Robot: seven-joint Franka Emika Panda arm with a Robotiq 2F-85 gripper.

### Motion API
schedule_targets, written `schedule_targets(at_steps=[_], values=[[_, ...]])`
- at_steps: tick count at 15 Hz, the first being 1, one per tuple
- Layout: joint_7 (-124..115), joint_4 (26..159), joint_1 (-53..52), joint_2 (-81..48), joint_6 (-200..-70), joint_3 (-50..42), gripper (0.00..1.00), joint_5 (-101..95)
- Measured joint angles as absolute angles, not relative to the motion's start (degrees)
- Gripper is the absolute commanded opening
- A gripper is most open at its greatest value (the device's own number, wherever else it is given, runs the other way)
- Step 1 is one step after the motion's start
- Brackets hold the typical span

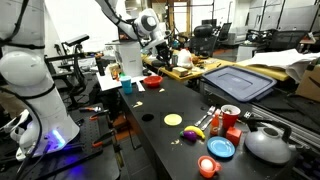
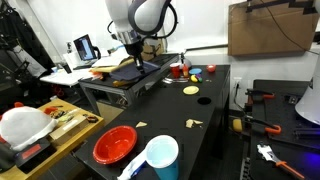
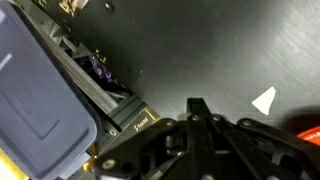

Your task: Move the toothpaste tube and red bowl to the left.

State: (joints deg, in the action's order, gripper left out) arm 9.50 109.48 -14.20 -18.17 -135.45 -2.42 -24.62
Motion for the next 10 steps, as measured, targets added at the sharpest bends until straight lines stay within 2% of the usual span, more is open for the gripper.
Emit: schedule_targets(at_steps=[5,10], values=[[9.4,113.4,-10.8,-10.7,-122.8,-1.0,0.0,-24.3],[8.8,117.0,-8.0,-5.7,-116.3,0.2,0.0,-22.4]])
